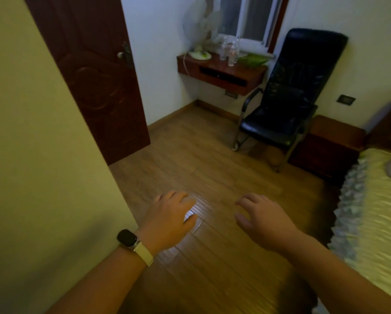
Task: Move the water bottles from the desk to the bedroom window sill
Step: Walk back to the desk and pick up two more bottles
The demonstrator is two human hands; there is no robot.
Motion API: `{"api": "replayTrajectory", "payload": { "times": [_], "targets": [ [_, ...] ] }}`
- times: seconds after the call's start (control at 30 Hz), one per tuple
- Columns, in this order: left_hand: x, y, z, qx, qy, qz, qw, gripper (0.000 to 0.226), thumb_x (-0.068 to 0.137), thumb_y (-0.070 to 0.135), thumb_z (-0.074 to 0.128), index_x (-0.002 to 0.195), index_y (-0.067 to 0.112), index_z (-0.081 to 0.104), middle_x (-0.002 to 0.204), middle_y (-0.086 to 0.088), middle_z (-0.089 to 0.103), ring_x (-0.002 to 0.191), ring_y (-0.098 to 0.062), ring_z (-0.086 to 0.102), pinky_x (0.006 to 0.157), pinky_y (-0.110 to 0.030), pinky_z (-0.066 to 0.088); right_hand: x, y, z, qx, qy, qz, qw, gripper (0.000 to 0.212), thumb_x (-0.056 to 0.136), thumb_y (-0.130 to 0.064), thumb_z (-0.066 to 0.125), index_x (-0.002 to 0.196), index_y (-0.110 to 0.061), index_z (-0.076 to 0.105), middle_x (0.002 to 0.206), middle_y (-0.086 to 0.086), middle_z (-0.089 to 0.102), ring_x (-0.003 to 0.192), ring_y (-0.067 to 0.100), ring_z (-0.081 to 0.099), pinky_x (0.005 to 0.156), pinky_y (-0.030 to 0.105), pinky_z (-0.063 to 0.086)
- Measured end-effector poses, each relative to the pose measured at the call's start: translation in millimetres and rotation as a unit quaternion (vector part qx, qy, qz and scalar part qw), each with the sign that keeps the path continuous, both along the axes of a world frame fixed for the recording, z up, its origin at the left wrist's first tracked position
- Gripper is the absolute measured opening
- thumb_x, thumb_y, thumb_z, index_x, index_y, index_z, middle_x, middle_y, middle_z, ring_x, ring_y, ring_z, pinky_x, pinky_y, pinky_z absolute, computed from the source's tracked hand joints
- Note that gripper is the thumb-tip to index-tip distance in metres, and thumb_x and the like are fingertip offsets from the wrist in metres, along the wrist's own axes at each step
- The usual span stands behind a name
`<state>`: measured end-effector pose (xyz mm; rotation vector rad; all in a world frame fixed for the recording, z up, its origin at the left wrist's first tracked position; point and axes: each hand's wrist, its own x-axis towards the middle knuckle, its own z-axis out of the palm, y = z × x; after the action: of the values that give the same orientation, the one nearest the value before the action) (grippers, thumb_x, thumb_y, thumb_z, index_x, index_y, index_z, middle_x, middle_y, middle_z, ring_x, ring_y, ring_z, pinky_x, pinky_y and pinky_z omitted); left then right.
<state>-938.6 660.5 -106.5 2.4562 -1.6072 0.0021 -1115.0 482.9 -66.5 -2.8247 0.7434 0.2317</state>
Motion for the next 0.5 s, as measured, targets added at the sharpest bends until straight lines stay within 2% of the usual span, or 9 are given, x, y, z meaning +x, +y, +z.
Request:
{"api": "replayTrajectory", "payload": {
  "times": [0.13,0.3,0.47,0.5],
  "targets": [
    [43.5,-45.2,7.8,0.005,-0.003,-0.026,1.000,0.044,0.088,0.054,0.042,0.115,0.028,0.064,0.117,0.004,0.065,0.109,-0.019,0.060,0.084,-0.036,0.046,34.5,-31.9,3.6,0.006,-0.016,-0.032,0.999,0.045,0.101,-0.049,0.040,0.144,-0.033,0.043,0.147,-0.009,0.044,0.135,0.013,0.041,0.111,0.032,0.037],
    [87.7,-107.4,-2.2,0.041,0.045,-0.055,0.997,0.063,0.086,0.062,0.025,0.131,0.030,0.056,0.133,0.007,0.055,0.125,-0.015,0.048,0.100,-0.036,0.039,78.3,-87.8,-23.7,0.014,0.006,-0.056,0.998,0.044,0.100,-0.050,0.040,0.140,-0.033,0.046,0.144,-0.008,0.046,0.132,0.015,0.043,0.106,0.033,0.038],
    [141.1,-184.7,-20.2,0.036,0.043,-0.027,0.998,0.058,0.084,0.061,0.034,0.124,0.029,0.062,0.124,0.007,0.060,0.118,-0.019,0.055,0.091,-0.039,0.043,134.0,-167.7,-60.6,0.056,0.022,-0.054,0.997,0.044,0.101,-0.049,0.038,0.139,-0.029,0.048,0.140,-0.005,0.049,0.128,0.017,0.046,0.103,0.035,0.041],
    [152.8,-202.4,-19.1,0.045,0.045,-0.020,0.998,0.060,0.083,0.062,0.033,0.126,0.030,0.060,0.126,0.008,0.059,0.121,-0.018,0.053,0.093,-0.038,0.041,146.7,-188.4,-64.8,0.066,0.024,-0.055,0.996,0.044,0.101,-0.049,0.038,0.139,-0.029,0.049,0.139,-0.004,0.050,0.127,0.018,0.047,0.102,0.035,0.042]
  ]
}}
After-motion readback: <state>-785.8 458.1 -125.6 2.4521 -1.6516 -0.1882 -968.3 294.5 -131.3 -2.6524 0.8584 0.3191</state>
